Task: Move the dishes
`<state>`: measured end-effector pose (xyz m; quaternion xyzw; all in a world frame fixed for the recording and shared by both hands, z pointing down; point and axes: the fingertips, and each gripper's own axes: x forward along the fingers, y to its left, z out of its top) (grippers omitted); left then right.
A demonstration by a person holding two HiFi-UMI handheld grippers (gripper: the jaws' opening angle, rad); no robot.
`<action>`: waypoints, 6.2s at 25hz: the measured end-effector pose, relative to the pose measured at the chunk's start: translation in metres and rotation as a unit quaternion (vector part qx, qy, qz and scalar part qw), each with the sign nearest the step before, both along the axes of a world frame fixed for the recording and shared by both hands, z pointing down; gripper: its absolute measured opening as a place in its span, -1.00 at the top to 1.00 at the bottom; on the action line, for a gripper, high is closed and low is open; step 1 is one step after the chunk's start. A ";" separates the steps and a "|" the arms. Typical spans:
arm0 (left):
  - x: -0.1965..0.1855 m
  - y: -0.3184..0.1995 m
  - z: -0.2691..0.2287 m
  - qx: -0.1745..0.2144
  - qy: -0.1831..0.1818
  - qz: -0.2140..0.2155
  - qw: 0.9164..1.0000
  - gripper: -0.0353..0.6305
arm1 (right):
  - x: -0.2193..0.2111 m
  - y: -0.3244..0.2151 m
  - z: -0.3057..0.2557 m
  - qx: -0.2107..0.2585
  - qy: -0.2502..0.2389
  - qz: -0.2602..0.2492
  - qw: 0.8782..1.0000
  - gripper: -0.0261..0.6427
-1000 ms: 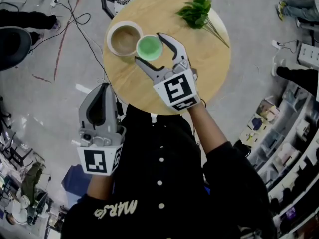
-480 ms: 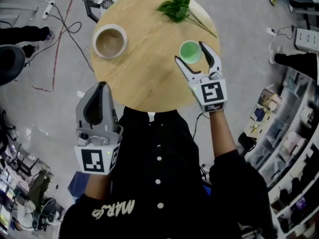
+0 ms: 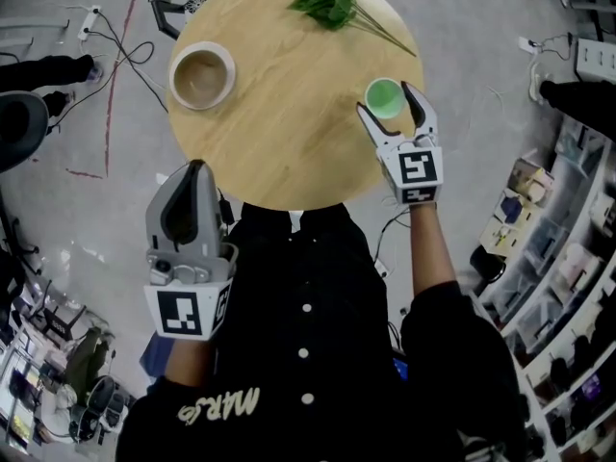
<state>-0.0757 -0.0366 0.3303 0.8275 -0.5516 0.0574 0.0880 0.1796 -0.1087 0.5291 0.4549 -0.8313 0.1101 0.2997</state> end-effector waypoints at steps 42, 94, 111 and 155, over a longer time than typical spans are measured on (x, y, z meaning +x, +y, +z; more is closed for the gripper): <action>0.015 0.007 -0.001 0.002 0.004 0.004 1.000 0.88 | 0.019 0.009 -0.005 0.010 -0.026 0.016 0.999 -0.02; -0.144 0.004 0.033 0.000 -0.029 -0.075 0.997 0.88 | -0.299 -0.039 0.091 -0.316 -0.239 0.098 0.913 0.61; -0.143 -0.005 0.047 -0.013 -0.021 -0.066 0.997 0.88 | -0.299 -0.043 0.097 -0.356 -0.266 0.138 0.885 0.89; -0.019 -0.004 0.005 0.024 -0.028 0.039 0.999 0.88 | -0.094 0.055 0.070 -0.337 -0.242 0.232 0.880 0.90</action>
